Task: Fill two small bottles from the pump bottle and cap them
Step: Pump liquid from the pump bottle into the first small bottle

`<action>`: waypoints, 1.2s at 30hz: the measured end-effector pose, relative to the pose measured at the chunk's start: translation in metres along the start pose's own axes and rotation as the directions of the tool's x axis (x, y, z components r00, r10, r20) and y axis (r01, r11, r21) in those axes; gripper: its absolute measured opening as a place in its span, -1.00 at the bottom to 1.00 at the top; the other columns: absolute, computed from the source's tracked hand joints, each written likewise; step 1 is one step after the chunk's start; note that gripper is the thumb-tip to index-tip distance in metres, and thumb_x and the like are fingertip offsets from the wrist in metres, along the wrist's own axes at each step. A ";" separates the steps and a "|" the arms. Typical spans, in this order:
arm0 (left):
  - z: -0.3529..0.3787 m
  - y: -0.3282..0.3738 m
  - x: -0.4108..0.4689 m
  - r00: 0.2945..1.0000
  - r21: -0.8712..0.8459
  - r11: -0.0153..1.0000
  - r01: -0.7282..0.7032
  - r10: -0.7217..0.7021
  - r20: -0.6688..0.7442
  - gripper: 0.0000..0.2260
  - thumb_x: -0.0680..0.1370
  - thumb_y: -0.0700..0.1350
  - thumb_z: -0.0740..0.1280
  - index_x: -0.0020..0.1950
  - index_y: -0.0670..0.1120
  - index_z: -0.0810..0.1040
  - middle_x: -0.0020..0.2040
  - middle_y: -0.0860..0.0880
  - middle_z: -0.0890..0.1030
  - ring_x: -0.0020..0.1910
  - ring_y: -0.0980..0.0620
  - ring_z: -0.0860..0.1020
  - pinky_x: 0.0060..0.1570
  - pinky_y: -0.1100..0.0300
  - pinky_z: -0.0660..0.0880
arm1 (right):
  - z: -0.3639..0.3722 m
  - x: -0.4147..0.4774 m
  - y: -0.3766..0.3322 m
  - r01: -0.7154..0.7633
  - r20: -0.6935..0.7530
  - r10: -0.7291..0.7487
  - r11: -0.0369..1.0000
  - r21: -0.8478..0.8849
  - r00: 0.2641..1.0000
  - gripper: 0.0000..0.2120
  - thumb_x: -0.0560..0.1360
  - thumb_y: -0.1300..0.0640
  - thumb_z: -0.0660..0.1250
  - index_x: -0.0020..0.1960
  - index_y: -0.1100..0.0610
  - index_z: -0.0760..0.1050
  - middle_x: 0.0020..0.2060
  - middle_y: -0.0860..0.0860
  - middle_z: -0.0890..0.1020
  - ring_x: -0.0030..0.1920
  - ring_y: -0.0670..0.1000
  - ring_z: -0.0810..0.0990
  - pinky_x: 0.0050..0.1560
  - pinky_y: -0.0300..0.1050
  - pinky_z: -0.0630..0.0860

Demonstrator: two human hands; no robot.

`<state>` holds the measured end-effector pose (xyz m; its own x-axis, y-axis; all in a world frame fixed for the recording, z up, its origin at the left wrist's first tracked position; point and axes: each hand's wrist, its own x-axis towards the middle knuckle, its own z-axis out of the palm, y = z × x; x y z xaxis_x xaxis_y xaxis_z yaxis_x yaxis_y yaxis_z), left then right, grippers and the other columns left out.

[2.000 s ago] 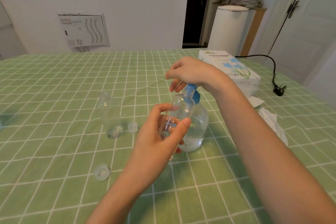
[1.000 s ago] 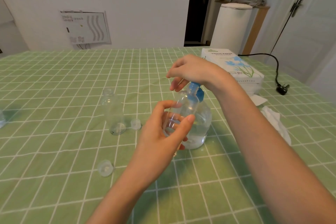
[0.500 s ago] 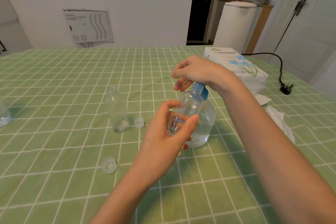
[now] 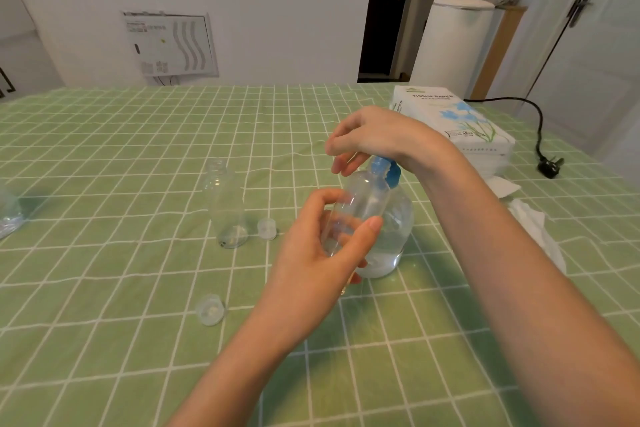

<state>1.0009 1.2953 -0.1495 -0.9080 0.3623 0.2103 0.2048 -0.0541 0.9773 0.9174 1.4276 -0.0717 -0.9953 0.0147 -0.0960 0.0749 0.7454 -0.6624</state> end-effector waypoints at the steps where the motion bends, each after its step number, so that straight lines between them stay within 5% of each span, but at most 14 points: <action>1: 0.000 0.000 0.000 1.000 0.000 1.000 0.004 -0.004 -0.001 -0.58 0.32 0.16 0.33 0.12 0.03 0.45 -0.24 0.03 0.59 -0.36 0.17 0.56 -0.41 0.37 0.46 | 0.001 0.000 0.001 -0.002 0.003 0.002 1.000 0.001 1.000 -0.75 0.48 0.12 0.35 0.09 0.24 0.57 -0.27 0.01 0.70 0.06 0.22 0.65 0.24 0.15 0.50; 9: 0.001 0.003 0.001 1.000 -0.013 1.000 -0.007 0.007 0.002 -0.63 0.34 0.13 0.34 0.09 0.05 0.46 -0.16 -0.01 0.61 -0.33 0.17 0.57 -0.42 0.38 0.46 | -0.009 0.002 -0.006 0.023 -0.013 -0.025 0.995 -0.095 1.000 -0.83 0.51 0.08 0.34 0.05 0.14 0.55 -0.29 -0.02 0.69 -0.11 0.02 0.66 0.14 0.02 0.54; 22: -0.001 0.002 0.000 1.000 0.004 1.000 0.001 -0.001 -0.017 -0.59 0.30 0.16 0.33 0.09 0.04 0.46 -0.18 -0.03 0.63 -0.38 0.17 0.57 -0.44 0.37 0.46 | 0.000 0.001 -0.001 0.018 0.006 -0.018 0.999 -0.030 1.000 -0.82 0.51 0.19 0.31 0.08 0.21 0.56 -0.29 0.01 0.67 0.06 0.19 0.64 0.24 0.14 0.50; 36: -0.001 0.004 0.001 1.000 -0.012 1.000 0.003 -0.003 -0.005 -0.61 0.32 0.14 0.34 0.10 0.04 0.47 -0.13 -0.05 0.64 -0.36 0.18 0.57 -0.42 0.38 0.46 | -0.005 -0.002 -0.006 0.021 -0.047 -0.023 0.999 -0.036 0.999 -0.76 0.53 0.12 0.26 0.13 0.22 0.53 -0.23 0.04 0.70 0.08 0.13 0.64 0.21 0.10 0.51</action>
<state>1.0004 1.2945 -0.1452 -0.9104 0.3580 0.2074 0.1975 -0.0644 0.9782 0.9183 1.4262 -0.0638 -0.9985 0.0288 -0.0459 0.0515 0.7688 -0.6374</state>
